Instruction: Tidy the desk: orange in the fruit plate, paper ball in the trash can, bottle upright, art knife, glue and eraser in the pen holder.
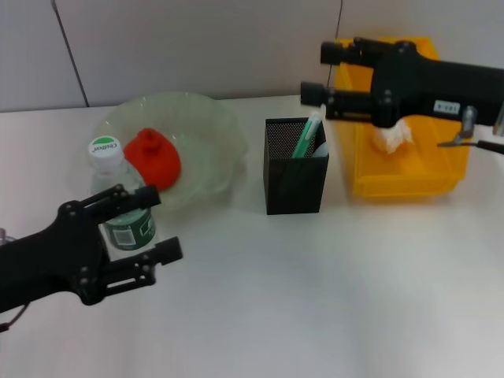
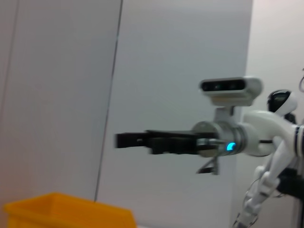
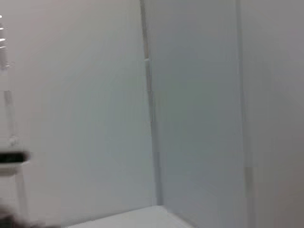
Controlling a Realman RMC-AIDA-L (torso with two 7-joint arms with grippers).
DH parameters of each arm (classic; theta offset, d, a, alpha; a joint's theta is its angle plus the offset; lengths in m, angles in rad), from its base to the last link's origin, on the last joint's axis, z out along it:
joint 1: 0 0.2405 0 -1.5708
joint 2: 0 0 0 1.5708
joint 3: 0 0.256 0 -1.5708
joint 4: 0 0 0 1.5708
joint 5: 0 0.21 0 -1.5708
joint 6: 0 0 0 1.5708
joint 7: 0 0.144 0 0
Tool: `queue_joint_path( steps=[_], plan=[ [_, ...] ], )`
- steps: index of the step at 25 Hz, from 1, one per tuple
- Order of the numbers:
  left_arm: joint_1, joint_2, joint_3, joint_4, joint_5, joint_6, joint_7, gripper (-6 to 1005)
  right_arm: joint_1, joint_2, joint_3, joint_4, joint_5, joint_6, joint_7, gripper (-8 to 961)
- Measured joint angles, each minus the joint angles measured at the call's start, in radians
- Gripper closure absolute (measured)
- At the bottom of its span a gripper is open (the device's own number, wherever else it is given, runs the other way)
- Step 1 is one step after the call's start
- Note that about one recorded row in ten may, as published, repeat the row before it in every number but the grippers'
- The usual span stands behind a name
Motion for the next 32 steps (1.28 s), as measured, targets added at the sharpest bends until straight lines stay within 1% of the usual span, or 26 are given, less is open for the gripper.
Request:
queue_joint_path(
  steps=[1, 2, 3, 5, 7, 8, 10, 11, 12, 13, 17, 18, 20, 22, 24, 26, 27, 30, 32],
  plan=[
    [-0.002, 0.002, -0.02, 0.0, 0.018, 0.002, -0.007, 189, 0.0, -0.002, 0.0, -0.011, -0.002, -0.028, -0.022, 189],
    [-0.003, 0.005, -0.058, 0.001, 0.046, 0.007, -0.018, 189, -0.002, -0.005, 0.0, -0.028, -0.009, -0.086, -0.067, 189],
    [-0.003, 0.005, -0.058, 0.001, 0.046, 0.007, -0.018, 189, -0.002, -0.005, 0.0, -0.028, -0.009, -0.086, -0.067, 189],
    [-0.003, 0.013, -0.087, 0.004, 0.061, 0.011, -0.033, 189, -0.004, -0.005, 0.0, -0.034, -0.025, -0.142, -0.093, 189],
    [-0.002, 0.027, -0.1, 0.005, 0.066, 0.014, -0.049, 189, -0.003, -0.006, -0.004, -0.035, -0.06, -0.201, -0.098, 189],
    [-0.002, 0.037, -0.104, 0.006, 0.069, 0.018, -0.058, 189, -0.003, -0.006, -0.004, -0.035, -0.06, -0.201, -0.098, 189],
    [-0.002, 0.05, -0.104, 0.007, 0.074, 0.025, -0.069, 189, 0.002, -0.005, -0.008, -0.036, -0.094, -0.238, -0.098, 189],
    [-0.003, 0.054, -0.104, 0.008, 0.077, 0.029, -0.071, 189, 0.005, -0.003, -0.009, -0.036, -0.115, -0.255, -0.098, 189],
    [-0.004, 0.063, -0.104, 0.008, 0.084, 0.041, -0.074, 189, 0.009, 0.003, -0.017, -0.037, -0.153, -0.277, -0.098, 189],
    [-0.004, 0.063, -0.104, 0.008, 0.084, 0.041, -0.074, 189, 0.009, 0.003, -0.017, -0.037, -0.153, -0.277, -0.098, 189],
    [-0.003, 0.076, -0.105, 0.016, 0.111, 0.048, -0.077, 189, 0.008, 0.006, -0.072, -0.05, -0.177, -0.278, -0.102, 189],
    [-0.001, 0.079, -0.106, 0.017, 0.118, 0.048, -0.078, 189, 0.008, 0.006, -0.072, -0.05, -0.177, -0.278, -0.102, 189],
    [-0.001, 0.079, -0.106, 0.017, 0.118, 0.048, -0.078, 189, 0.003, 0.006, -0.093, -0.053, -0.183, -0.277, -0.11, 189],
    [0.0, 0.081, -0.106, 0.018, 0.121, 0.049, -0.079, 189, 0.002, 0.006, -0.097, -0.055, -0.184, -0.277, -0.113, 189],
    [0.004, 0.093, -0.107, 0.018, 0.133, 0.052, -0.081, 189, 0.003, 0.007, -0.1, -0.07, -0.187, -0.276, -0.118, 189],
    [0.004, 0.093, -0.107, 0.018, 0.133, 0.052, -0.081, 189, 0.007, 0.007, -0.101, -0.083, -0.193, -0.276, -0.119, 190],
    [0.004, 0.099, -0.107, 0.021, 0.143, 0.062, -0.081, 189, 0.008, 0.007, -0.102, -0.091, -0.198, -0.275, -0.123, 190],
    [-0.003, 0.096, -0.107, 0.038, 0.172, 0.072, -0.081, 189, 0.009, 0.008, -0.102, -0.101, -0.201, -0.274, -0.128, 190],
    [-0.006, 0.089, -0.107, 0.059, 0.195, 0.076, -0.079, 189, 0.01, 0.008, -0.102, -0.113, -0.203, -0.269, -0.129, 190]
  ],
)
